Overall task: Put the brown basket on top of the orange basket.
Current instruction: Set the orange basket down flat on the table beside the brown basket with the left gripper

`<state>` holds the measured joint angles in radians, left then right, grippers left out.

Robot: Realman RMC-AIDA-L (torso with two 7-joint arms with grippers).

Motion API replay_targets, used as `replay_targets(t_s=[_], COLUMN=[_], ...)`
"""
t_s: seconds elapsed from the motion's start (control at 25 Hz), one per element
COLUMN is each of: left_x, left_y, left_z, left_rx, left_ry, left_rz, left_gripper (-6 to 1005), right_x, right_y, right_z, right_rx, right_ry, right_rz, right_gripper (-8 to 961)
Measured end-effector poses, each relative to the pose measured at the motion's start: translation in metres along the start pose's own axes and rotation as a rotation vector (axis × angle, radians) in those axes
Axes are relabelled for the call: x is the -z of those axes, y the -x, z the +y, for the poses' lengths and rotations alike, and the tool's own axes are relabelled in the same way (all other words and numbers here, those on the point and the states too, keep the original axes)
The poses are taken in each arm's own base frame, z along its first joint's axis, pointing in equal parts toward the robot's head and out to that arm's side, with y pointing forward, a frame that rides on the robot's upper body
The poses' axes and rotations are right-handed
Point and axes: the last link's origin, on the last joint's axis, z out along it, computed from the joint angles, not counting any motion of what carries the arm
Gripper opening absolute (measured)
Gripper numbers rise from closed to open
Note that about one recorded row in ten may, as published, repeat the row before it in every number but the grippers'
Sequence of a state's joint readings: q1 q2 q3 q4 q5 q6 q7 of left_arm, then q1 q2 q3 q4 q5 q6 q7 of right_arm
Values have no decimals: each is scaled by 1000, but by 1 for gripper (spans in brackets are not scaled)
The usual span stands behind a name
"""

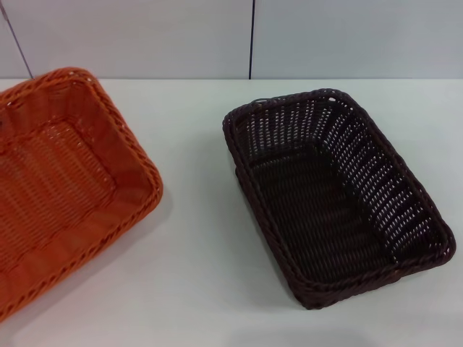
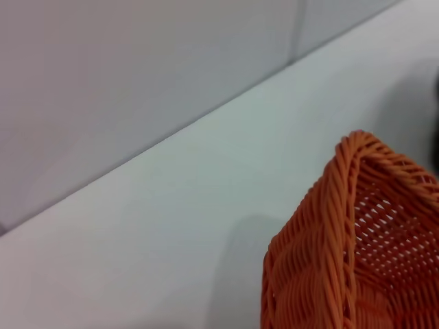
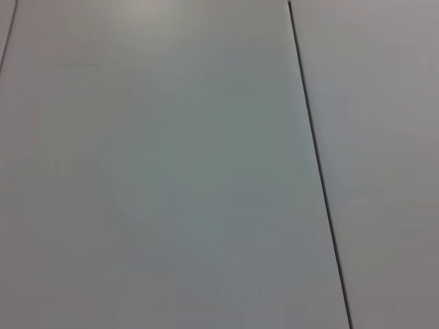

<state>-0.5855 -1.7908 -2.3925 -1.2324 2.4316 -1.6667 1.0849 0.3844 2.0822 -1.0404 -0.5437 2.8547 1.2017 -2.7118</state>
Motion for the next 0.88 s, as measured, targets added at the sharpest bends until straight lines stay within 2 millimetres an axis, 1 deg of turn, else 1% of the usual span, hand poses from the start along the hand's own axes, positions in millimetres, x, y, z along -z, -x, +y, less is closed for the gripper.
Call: replay_targets(t_s=[0.04, 0.08, 0.16, 0.2, 0.24, 0.28, 0.32, 0.4, 0.48, 0.52, 0.56, 0.6, 0.64, 0.76, 0.8, 0.84, 0.88], left_x=[0, 3, 3, 3, 3, 1, 1, -5, -7, -14, -14, -20, -20, -28, -33, -33, -39], left_y=[0, -8, -12, -22, -22, -30, -30, -43, -46, -52, -52, -58, -58, -68, -77, -77, -86], left_z=[0, -2, -2, 0, 0, 4, 4, 12, 14, 19, 19, 24, 24, 31, 38, 38, 45], left_rx=[0, -33, -49, -89, -89, -124, -124, -187, -200, -231, -231, -252, -252, -281, -306, -306, -334], left_ry=[0, 37, 59, 113, 113, 159, 159, 219, 229, 253, 253, 272, 272, 303, 332, 332, 352], left_rz=[0, 4, 3, -4, -4, -18, -18, -72, -87, -130, -130, -158, -158, -169, -167, -167, -170], left_gripper=[180, 180, 179, 179, 179, 179, 179, 179, 178, 178, 178, 178, 178, 177, 177, 177, 177], right_x=[0, 0, 0, 0, 0, 0, 0, 0, 1, 1, 1, 1, 1, 2, 3, 3, 3], right_y=[0, 0, 0, 0, 0, 0, 0, 0, 0, 0, 0, 0, 0, 0, 0, 0, 0], right_z=[0, 0, 0, 0, 0, 0, 0, 0, -1, -1, -1, -1, -1, -1, -2, -2, -2], right_rx=[0, 0, 0, -1, -1, -1, -1, -1, -1, -1, -1, -1, -1, 0, 1, 1, 1], right_ry=[0, -1, -1, -1, -1, -1, -1, -2, -3, -3, -3, -3, -3, -5, -5, -5, -5], right_rz=[0, 0, 1, 1, 1, 1, 1, 2, 1, 0, 0, 0, 0, 0, 1, 1, 0], right_gripper=[752, 752, 752, 752, 752, 752, 752, 752, 752, 752, 752, 752, 751, 751, 751, 751, 751])
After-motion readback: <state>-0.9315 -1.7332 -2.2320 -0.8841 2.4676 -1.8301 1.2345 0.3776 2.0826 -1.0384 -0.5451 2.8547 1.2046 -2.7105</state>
